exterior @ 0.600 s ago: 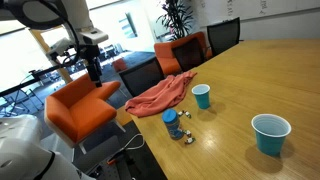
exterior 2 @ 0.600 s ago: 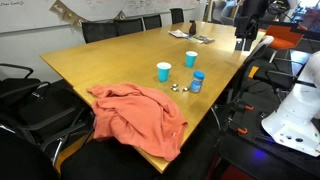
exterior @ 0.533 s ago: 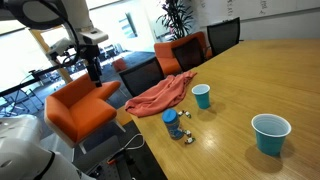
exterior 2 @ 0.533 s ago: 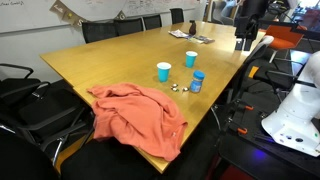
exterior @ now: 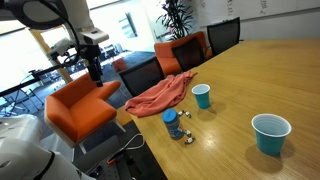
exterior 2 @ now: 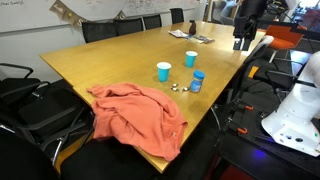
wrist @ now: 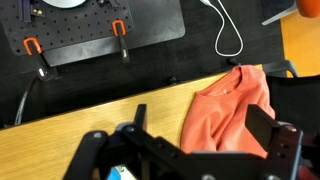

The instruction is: Take the left sweet and put it in the left blue cup

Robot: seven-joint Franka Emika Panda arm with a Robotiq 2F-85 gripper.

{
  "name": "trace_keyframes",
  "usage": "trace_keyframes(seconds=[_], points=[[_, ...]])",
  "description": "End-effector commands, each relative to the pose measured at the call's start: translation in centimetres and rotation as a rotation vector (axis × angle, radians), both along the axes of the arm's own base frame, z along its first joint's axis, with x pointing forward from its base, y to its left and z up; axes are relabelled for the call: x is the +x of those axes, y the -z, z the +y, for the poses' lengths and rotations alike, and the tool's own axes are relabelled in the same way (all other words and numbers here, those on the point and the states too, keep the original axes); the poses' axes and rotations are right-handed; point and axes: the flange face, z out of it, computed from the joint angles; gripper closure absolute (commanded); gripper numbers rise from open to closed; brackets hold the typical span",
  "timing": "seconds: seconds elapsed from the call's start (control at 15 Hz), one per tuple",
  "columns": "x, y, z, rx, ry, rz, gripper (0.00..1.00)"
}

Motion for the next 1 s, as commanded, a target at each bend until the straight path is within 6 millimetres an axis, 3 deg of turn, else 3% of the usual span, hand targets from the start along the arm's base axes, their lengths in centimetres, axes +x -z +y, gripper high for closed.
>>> trace_keyframes(seconds=[0.0,0.33,0.73,0.87,0.93], points=[[4.3,2.1,-0.2,-0.032,0.041,-0.025,0.0],[11.3,7.3,-0.2,-0.118,0.091,-0.118,0.0],[18.2,13.1,-0.6,-0.286,0.095,-0.199,0.0],[19.9,14.5,-1.2,-0.349,0.122,-0.222,0.0],[17.9,13.7,-0.9,-0.311,0.091,-0.205,0.0]])
